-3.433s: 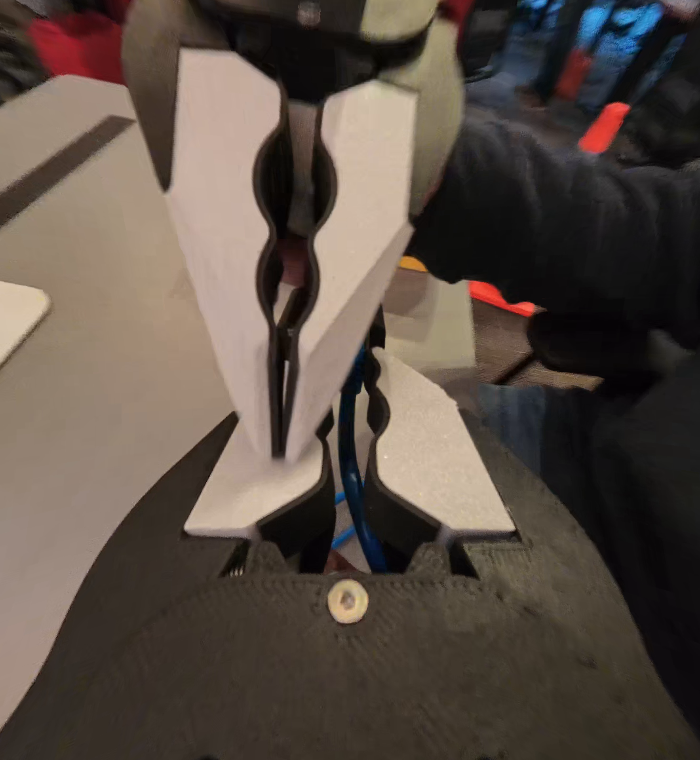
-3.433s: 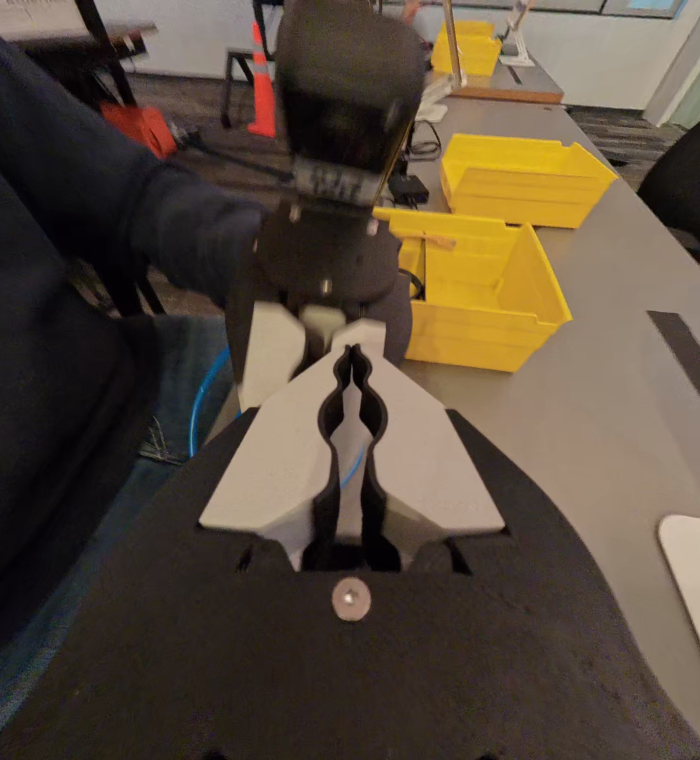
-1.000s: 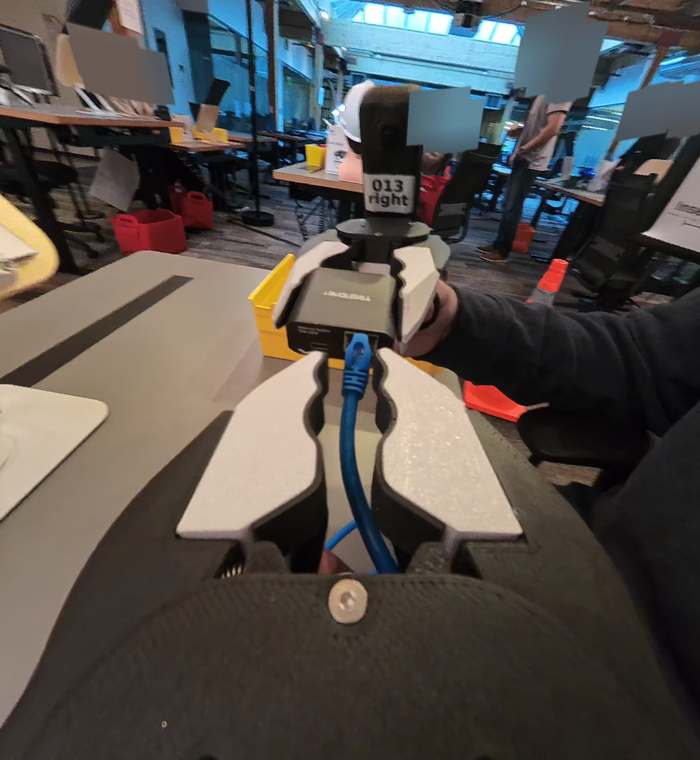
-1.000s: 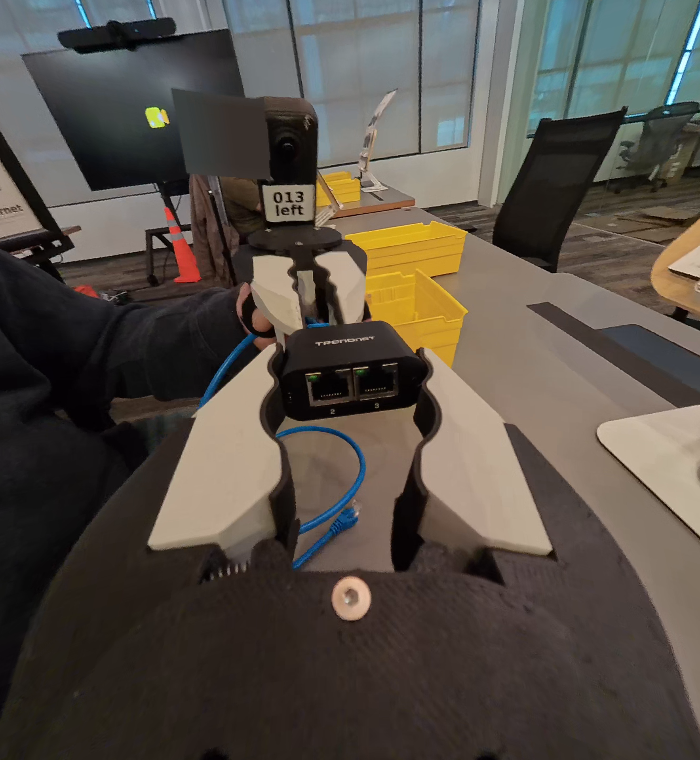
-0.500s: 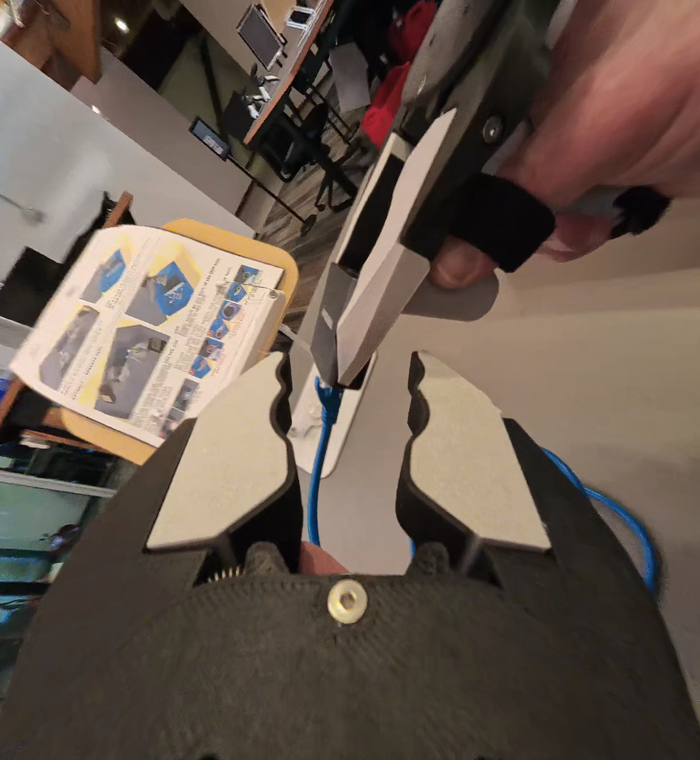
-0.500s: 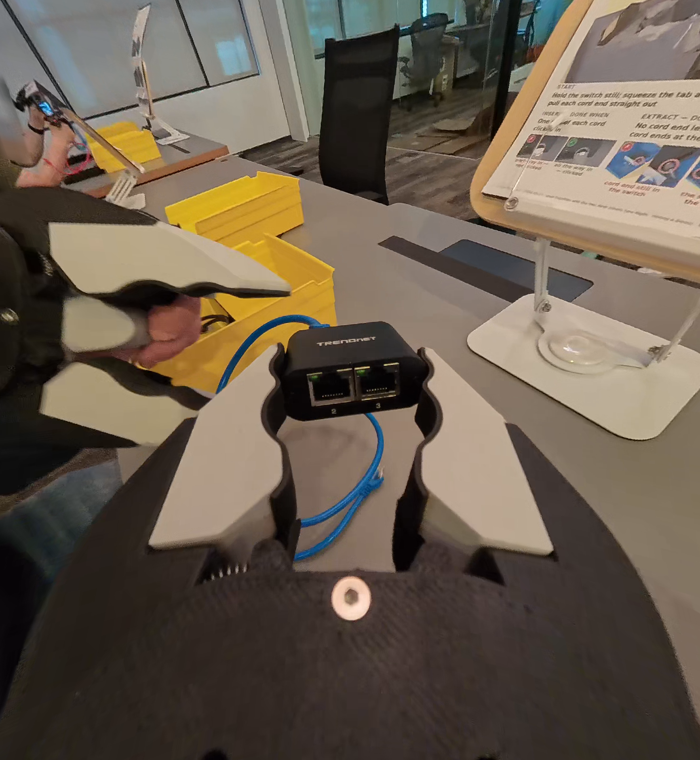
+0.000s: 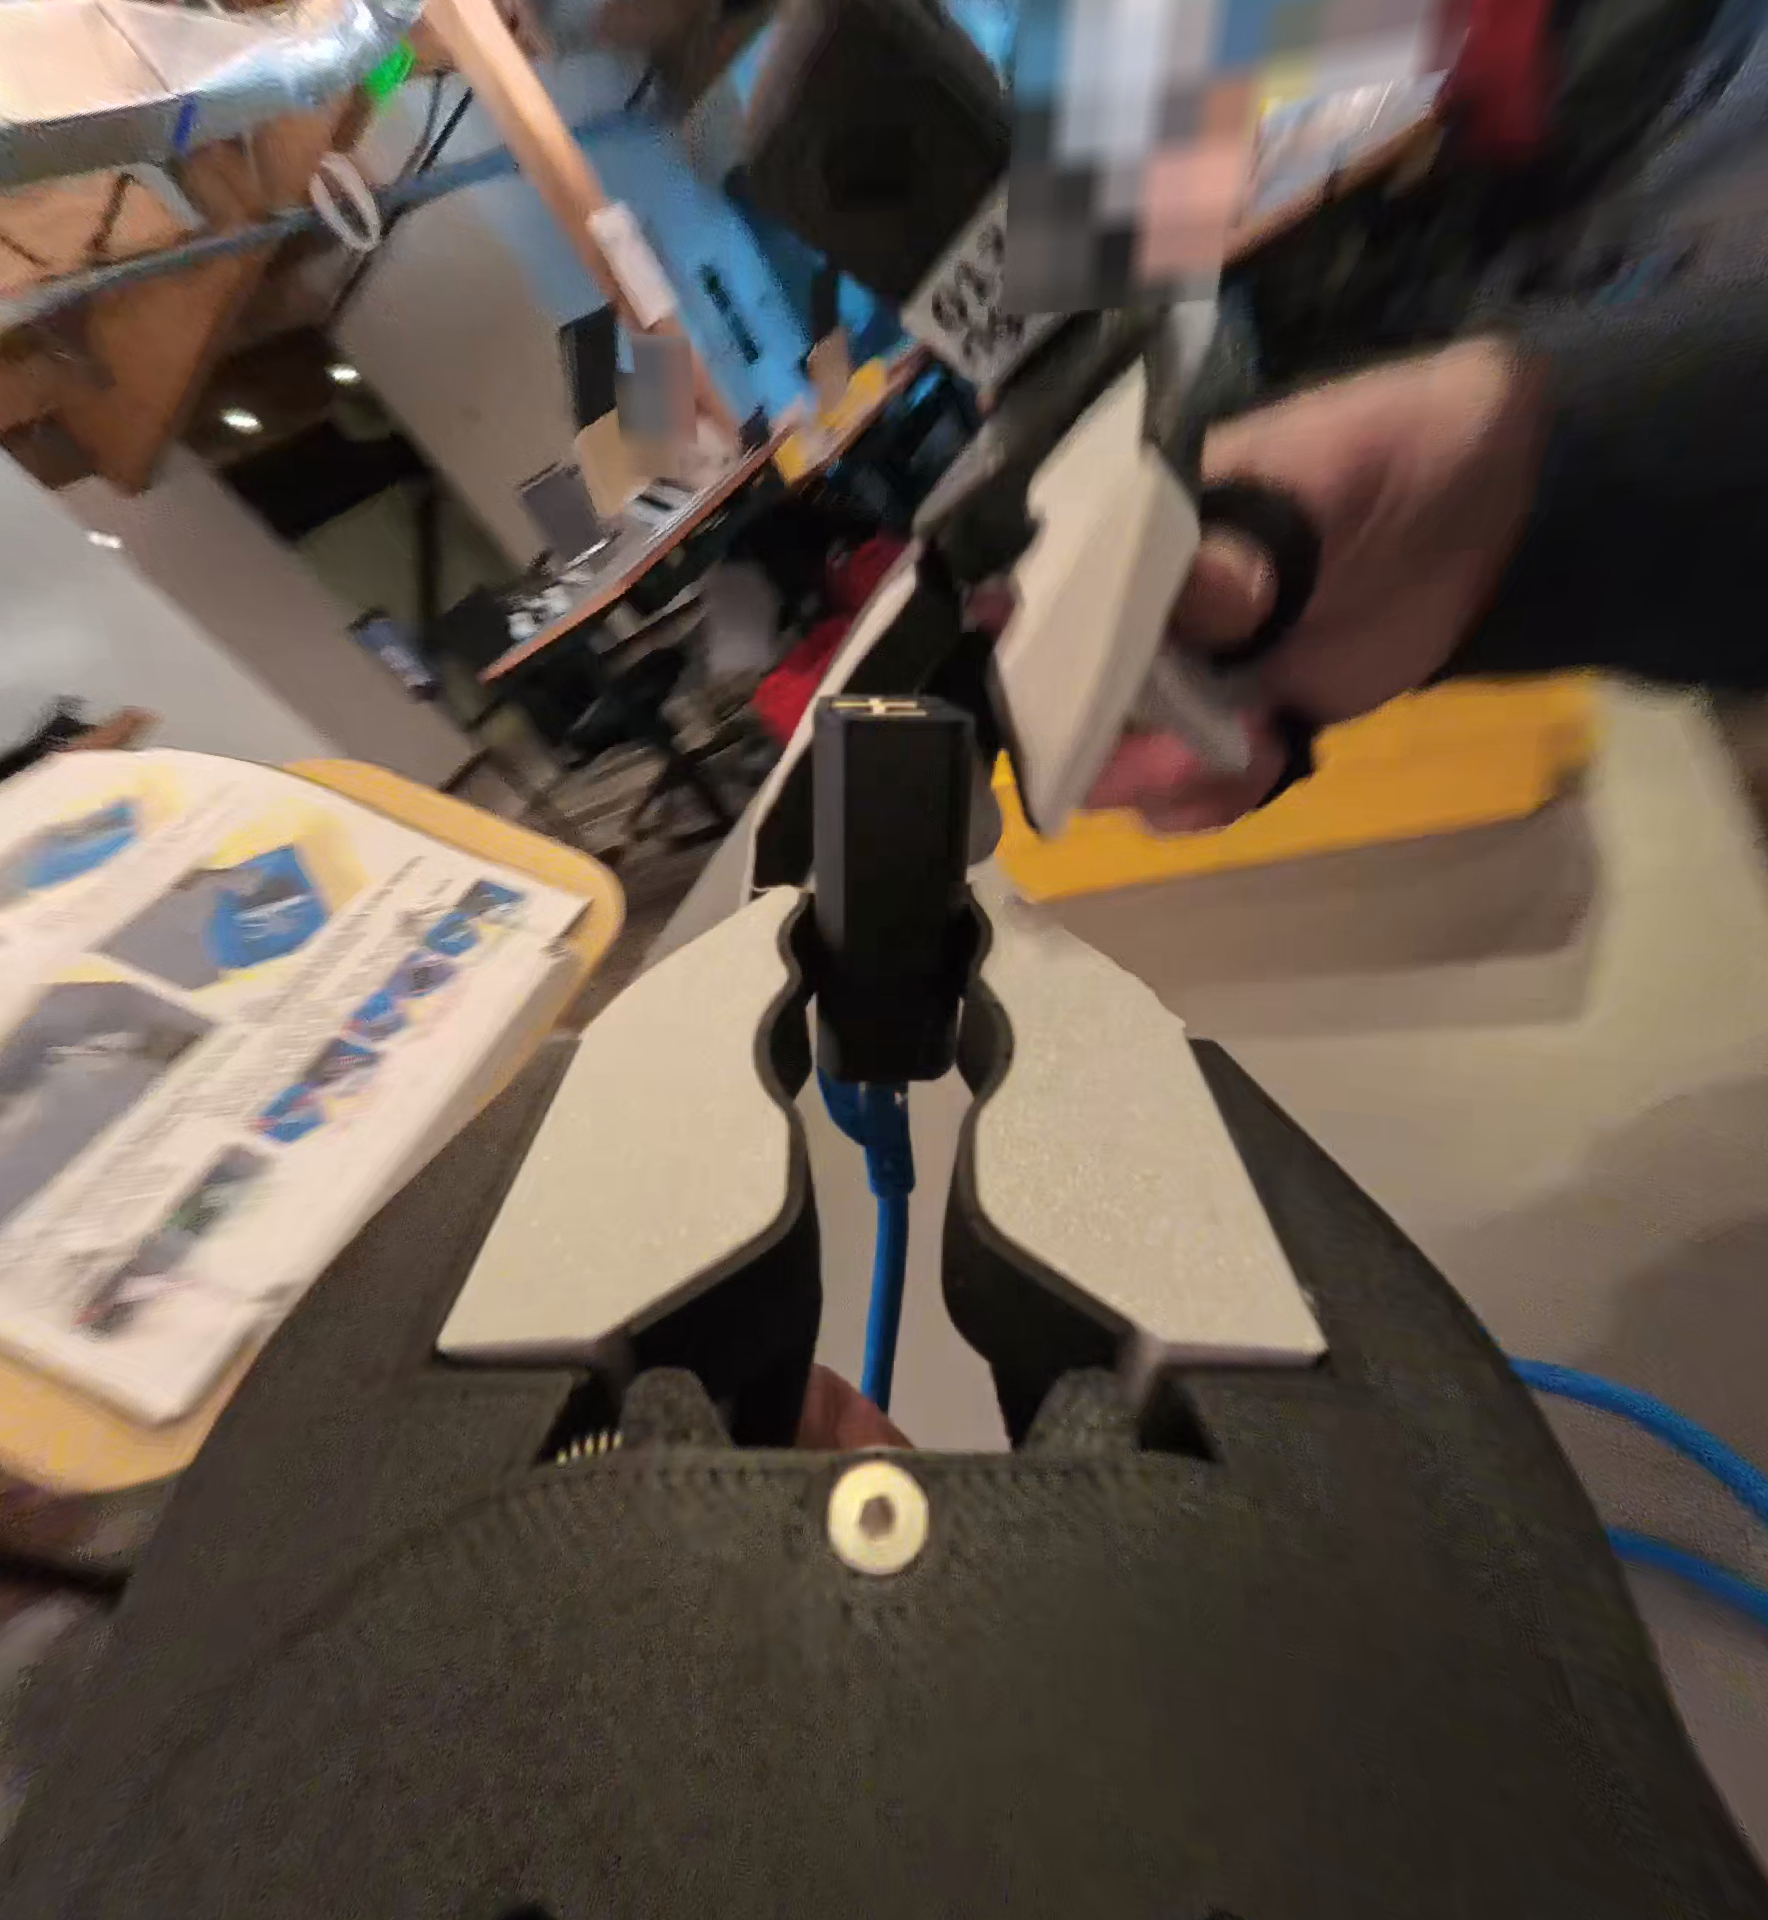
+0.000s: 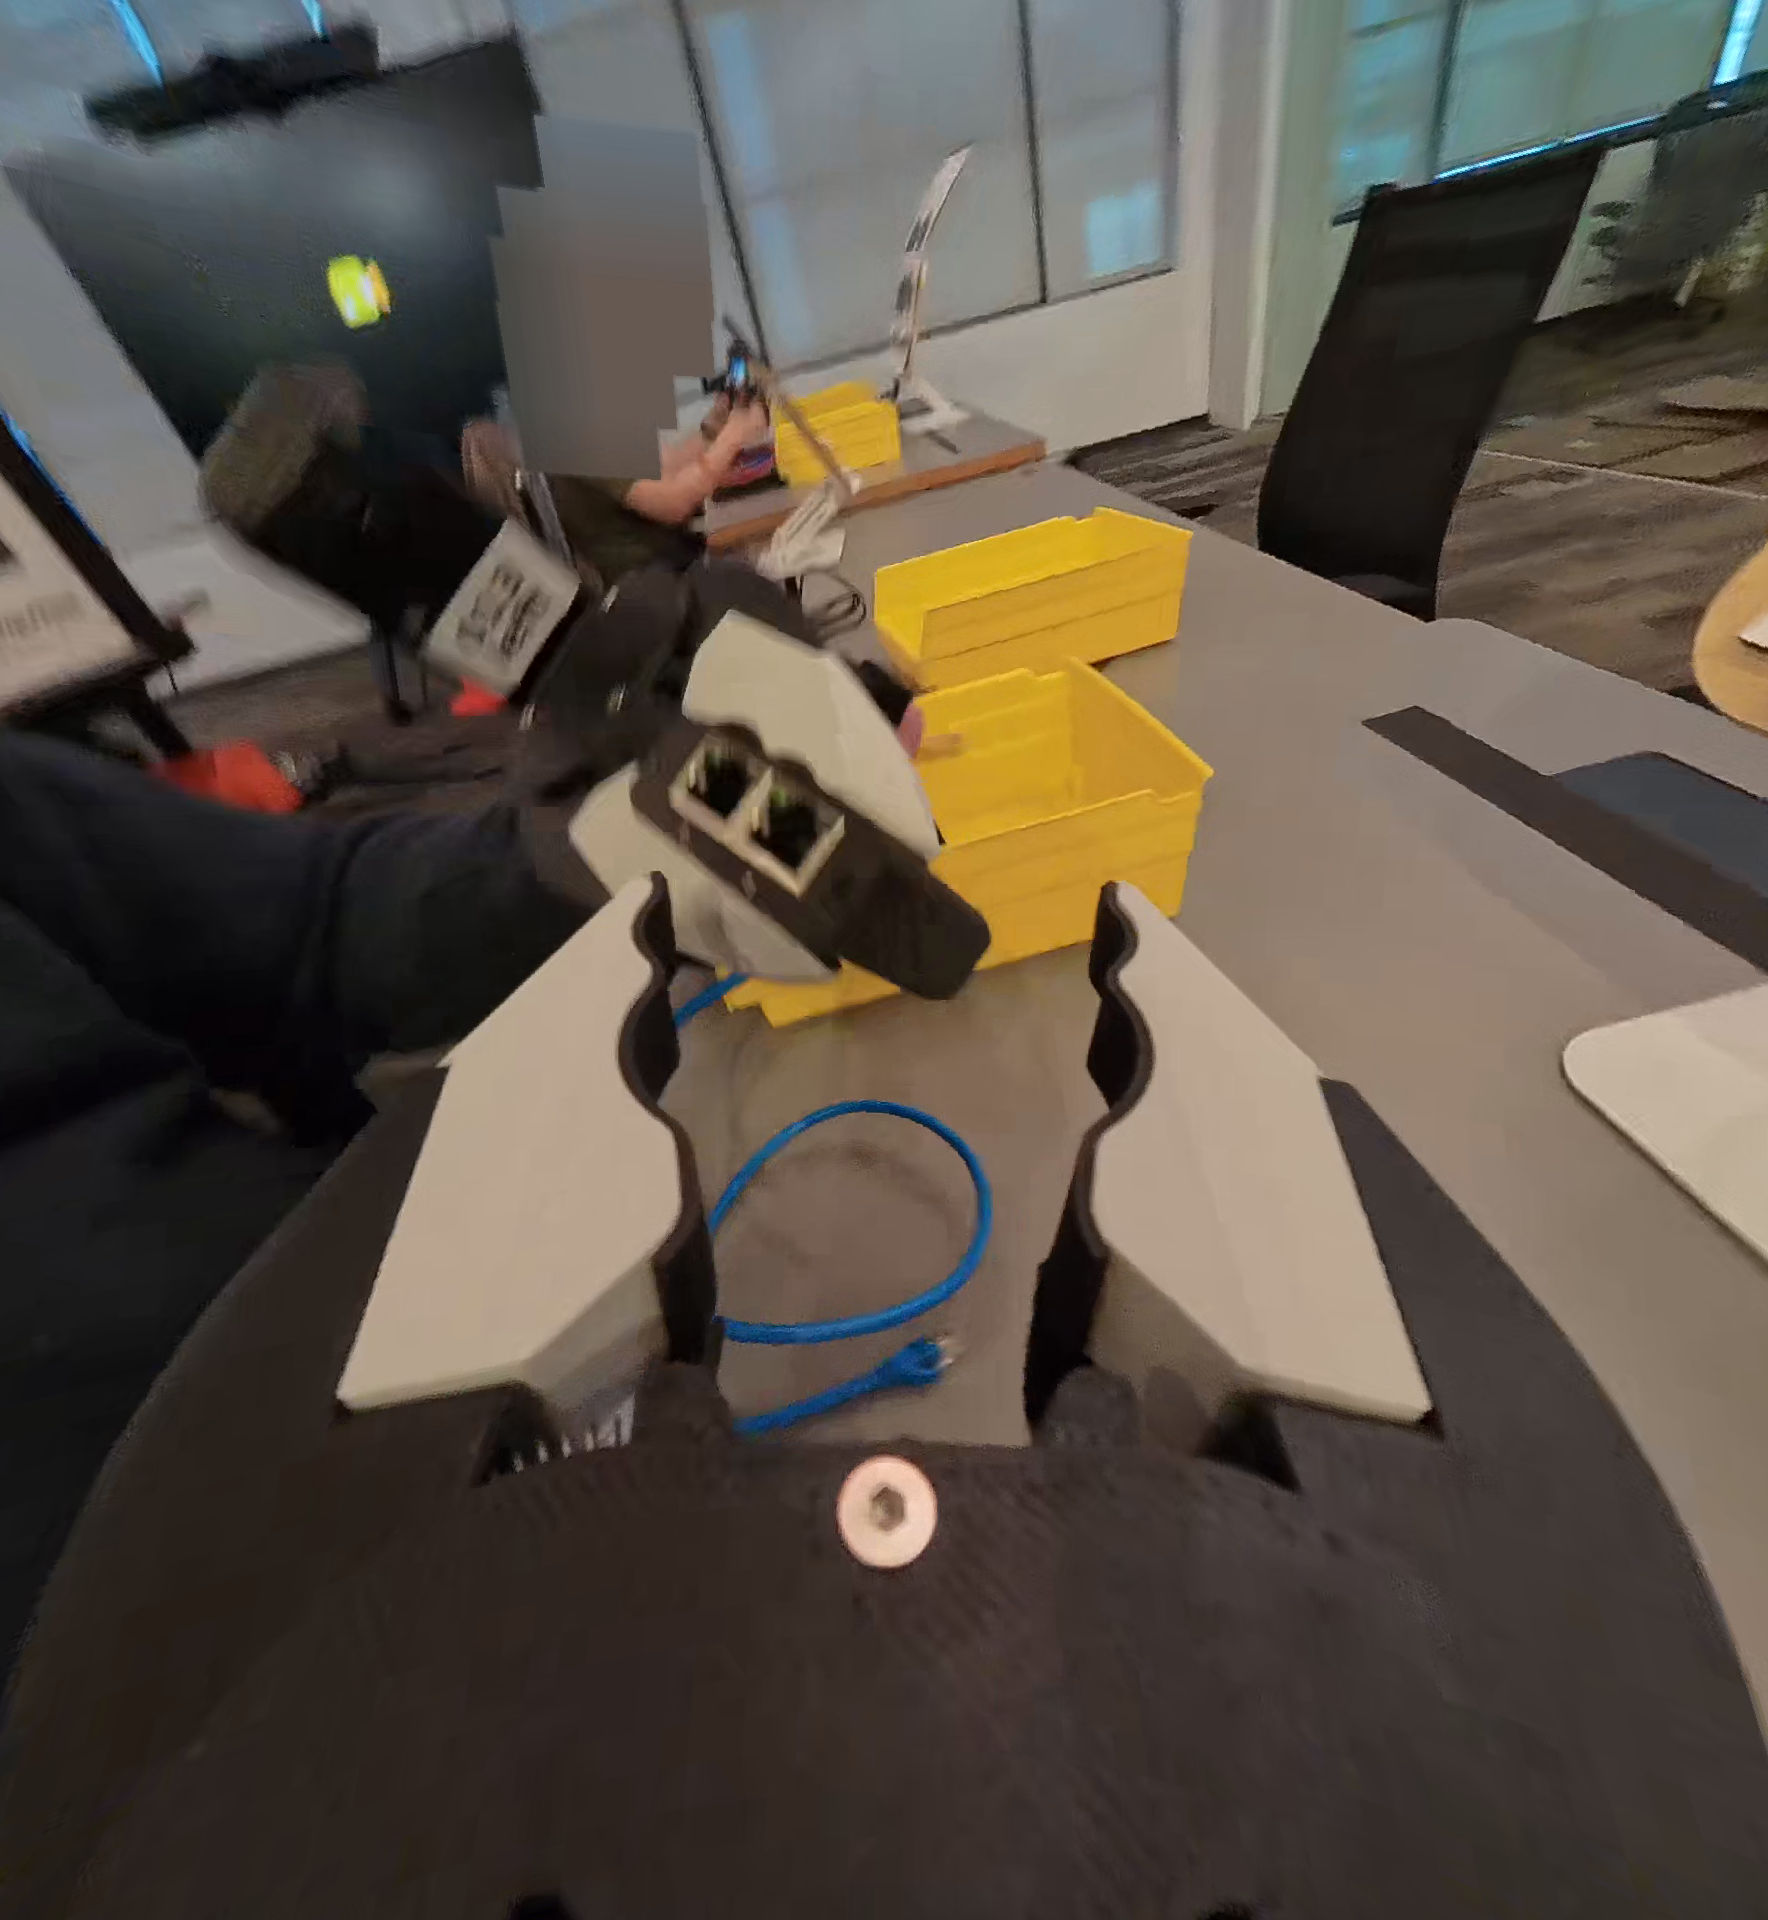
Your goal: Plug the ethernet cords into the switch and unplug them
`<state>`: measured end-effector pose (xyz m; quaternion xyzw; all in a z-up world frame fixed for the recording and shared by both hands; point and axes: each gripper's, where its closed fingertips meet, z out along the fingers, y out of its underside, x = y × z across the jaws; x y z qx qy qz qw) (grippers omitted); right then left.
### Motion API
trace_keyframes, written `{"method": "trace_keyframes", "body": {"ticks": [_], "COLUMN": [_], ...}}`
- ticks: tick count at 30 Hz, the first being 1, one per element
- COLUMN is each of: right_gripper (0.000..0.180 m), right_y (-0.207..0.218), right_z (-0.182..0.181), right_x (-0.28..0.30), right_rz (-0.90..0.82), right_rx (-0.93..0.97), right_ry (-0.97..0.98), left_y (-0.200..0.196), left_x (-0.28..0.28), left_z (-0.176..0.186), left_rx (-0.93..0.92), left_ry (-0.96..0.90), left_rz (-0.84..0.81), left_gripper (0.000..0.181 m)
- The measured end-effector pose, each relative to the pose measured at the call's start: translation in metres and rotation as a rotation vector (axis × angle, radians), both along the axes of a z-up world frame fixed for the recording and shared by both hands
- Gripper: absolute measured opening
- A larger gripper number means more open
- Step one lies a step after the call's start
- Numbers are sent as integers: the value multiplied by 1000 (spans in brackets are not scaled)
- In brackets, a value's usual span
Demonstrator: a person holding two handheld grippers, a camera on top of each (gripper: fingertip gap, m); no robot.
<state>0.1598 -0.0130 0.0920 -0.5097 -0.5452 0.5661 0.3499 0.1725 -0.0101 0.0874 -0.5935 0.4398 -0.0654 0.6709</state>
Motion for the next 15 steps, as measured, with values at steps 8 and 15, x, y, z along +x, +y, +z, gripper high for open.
{"method": "trace_keyframes", "body": {"ticks": [8, 15], "right_gripper": [25, 22], "right_y": [-9, 6], "right_z": [19, 12], "right_x": [-4, -5], "right_rz": [16, -116], "right_rx": [232, 459], "right_ry": [115, -10], "left_y": [-8, 5], "left_x": [-3, -15], "left_z": [12, 6], "left_rx": [-148, -149], "left_ry": [-274, -181], "left_rz": [-243, -134], "left_gripper": [24, 33]}}
